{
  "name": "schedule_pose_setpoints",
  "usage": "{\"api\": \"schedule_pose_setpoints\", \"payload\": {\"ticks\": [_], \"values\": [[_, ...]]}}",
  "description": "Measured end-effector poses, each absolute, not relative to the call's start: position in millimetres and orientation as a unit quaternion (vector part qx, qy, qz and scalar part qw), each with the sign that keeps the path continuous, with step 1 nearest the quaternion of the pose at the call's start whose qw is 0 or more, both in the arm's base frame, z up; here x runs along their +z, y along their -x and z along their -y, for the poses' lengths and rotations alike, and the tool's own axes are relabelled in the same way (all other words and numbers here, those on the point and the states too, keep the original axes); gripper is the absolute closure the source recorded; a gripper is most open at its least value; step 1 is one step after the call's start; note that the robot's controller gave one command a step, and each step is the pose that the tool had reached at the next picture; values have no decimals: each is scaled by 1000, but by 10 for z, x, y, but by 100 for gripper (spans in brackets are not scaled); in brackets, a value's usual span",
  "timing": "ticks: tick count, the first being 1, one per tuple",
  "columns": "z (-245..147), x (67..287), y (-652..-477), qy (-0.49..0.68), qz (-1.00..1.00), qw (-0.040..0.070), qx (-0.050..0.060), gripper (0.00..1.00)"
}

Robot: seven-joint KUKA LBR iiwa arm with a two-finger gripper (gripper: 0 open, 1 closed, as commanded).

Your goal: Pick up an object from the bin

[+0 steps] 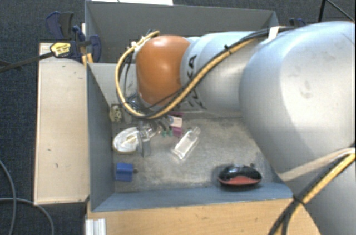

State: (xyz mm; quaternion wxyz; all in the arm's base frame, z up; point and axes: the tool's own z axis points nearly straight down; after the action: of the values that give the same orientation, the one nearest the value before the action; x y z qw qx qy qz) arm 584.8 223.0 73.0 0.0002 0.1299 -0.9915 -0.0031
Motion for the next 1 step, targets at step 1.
{"api": "schedule_pose_setpoints", "payload": {"ticks": [1], "values": [[-2233,743,-5856,-125,992,-1,-4,0]]}}
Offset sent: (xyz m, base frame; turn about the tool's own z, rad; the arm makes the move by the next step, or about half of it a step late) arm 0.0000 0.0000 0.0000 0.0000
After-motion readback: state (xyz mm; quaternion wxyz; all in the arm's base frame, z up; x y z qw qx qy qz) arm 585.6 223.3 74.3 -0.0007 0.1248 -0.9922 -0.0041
